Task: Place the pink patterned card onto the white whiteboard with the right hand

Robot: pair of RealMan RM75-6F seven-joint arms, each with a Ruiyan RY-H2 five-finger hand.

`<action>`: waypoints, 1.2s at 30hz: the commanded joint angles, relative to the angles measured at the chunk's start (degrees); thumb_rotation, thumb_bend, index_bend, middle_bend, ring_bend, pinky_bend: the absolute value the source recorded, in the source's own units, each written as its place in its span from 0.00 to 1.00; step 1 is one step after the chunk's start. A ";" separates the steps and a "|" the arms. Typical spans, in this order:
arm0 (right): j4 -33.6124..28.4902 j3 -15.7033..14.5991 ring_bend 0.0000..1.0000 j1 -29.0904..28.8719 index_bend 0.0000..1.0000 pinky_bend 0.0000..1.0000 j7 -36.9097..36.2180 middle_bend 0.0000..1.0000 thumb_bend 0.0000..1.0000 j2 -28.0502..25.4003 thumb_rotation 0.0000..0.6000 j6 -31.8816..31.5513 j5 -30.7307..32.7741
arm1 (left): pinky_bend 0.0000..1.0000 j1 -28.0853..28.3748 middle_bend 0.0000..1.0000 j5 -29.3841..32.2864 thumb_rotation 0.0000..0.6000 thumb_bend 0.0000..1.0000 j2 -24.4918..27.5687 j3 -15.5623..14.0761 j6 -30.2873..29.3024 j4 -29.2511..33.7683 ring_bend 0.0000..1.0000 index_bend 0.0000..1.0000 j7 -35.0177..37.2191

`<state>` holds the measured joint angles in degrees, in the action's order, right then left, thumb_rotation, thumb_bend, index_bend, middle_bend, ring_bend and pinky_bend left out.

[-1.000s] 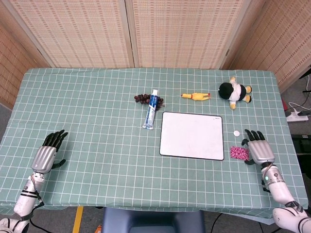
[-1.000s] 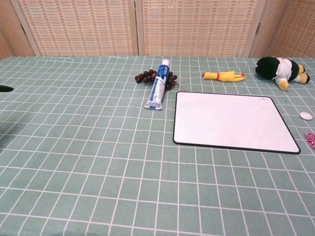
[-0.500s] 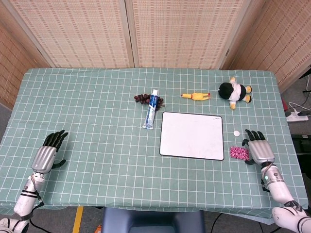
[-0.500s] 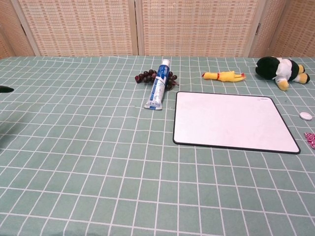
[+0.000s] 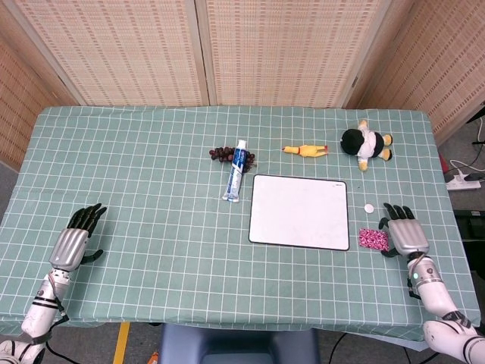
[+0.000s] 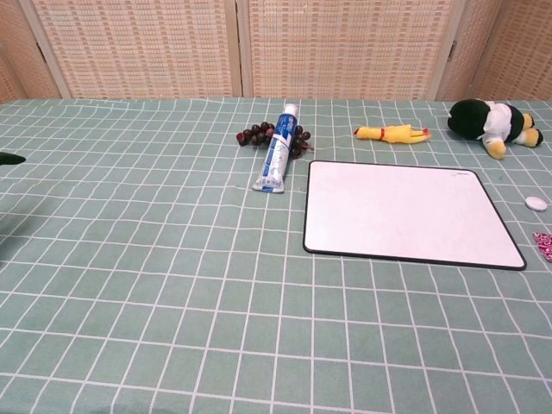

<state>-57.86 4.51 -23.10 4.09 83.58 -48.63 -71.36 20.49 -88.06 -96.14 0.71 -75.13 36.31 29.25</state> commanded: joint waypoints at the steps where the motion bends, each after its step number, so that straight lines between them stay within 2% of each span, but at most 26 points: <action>1: -0.38 0.13 0.00 -0.12 0.36 0.00 0.23 0.00 0.00 -0.23 1.00 0.46 0.49 | 0.00 0.01 0.00 -0.01 1.00 0.16 0.01 -0.03 0.06 0.01 0.00 0.00 0.03; 4: -0.62 0.16 0.00 -0.21 0.37 0.00 0.40 0.00 0.00 -0.42 1.00 0.84 0.87 | 0.00 0.05 0.00 -0.06 1.00 0.16 0.01 -0.09 0.16 0.01 0.00 0.00 0.08; 13: -1.60 0.16 0.00 -0.55 0.48 0.00 0.83 0.00 0.00 -1.15 1.00 2.08 1.91 | 0.00 0.26 0.00 -0.22 1.00 0.16 0.27 -0.36 0.83 0.42 0.00 0.00 0.47; 21: -3.09 0.46 0.00 -0.22 0.49 0.00 0.16 0.00 0.00 -1.89 1.00 0.57 1.76 | 0.00 0.27 0.00 -0.20 1.00 0.16 0.42 -0.37 0.88 0.58 0.00 0.00 0.74; 27: -6.53 0.94 0.00 0.13 0.49 0.00 -1.02 0.00 0.00 -4.25 1.00 -1.68 0.76 | 0.00 0.31 0.00 -0.24 1.00 0.16 0.47 -0.41 0.96 0.68 0.00 0.00 0.76; 36: -12.16 3.66 0.00 -2.60 0.49 0.00 -0.66 0.00 0.02 -6.22 1.00 -2.33 0.81 | 0.00 0.27 0.00 -0.05 1.00 0.16 0.58 -0.26 0.94 0.76 0.00 0.00 0.70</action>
<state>-69.58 7.54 -24.93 3.27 77.37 -51.38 -70.80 20.76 -88.12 -95.56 0.45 -74.19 37.08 29.94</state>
